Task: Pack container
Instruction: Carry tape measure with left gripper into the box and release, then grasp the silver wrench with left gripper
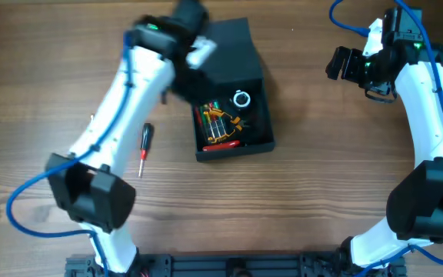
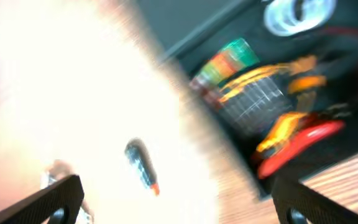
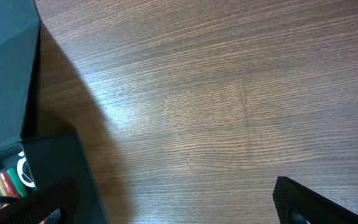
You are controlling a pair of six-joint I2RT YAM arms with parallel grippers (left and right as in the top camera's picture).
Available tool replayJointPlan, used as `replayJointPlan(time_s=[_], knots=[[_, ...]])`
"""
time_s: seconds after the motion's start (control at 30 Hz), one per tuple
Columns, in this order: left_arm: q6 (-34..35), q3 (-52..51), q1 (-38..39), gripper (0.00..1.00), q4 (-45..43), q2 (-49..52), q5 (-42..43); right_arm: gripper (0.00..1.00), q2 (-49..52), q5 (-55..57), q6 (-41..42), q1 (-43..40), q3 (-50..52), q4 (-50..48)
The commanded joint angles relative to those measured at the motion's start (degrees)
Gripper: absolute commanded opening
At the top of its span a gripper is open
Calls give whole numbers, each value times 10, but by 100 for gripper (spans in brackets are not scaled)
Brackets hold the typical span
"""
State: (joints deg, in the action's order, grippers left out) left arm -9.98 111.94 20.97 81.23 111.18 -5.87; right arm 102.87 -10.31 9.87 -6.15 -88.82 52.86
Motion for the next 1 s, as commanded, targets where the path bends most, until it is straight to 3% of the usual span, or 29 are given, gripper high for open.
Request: replayJointPlan(time_s=[0.0,0.1,0.2,0.33,0.4,0.5,0.73,0.9,0.97], knots=[[93,-11,-124,100,39,28,0,100,9,-7,8,1,-3,-2],[75,-50,-231,100,20,32,17,100,9,-7,8,1,-3,-2],[-2,-83,-312,99,-25,32,75,100,9,-7,8,1,-3,-2],[-34,-107,-385,91,-87,33,89,100,9,-7,8,1,-3,-2],[-33,-121,-398,82,-123,33,89,100,9,-7,8,1,-3,-2],[-35,-164,-398,85,-178,33,85,100,9,-7,8,1,-3,-2],[-170,-266,-391,86,-240,34,95,100,9,-7,8,1,-3,-2],[-118,-330,-391,86,-334,34,95,100,9,-7,8,1,-3,-2],[-105,-346,-391,81,-359,34,95,100,9,-7,8,1,-3,-2]])
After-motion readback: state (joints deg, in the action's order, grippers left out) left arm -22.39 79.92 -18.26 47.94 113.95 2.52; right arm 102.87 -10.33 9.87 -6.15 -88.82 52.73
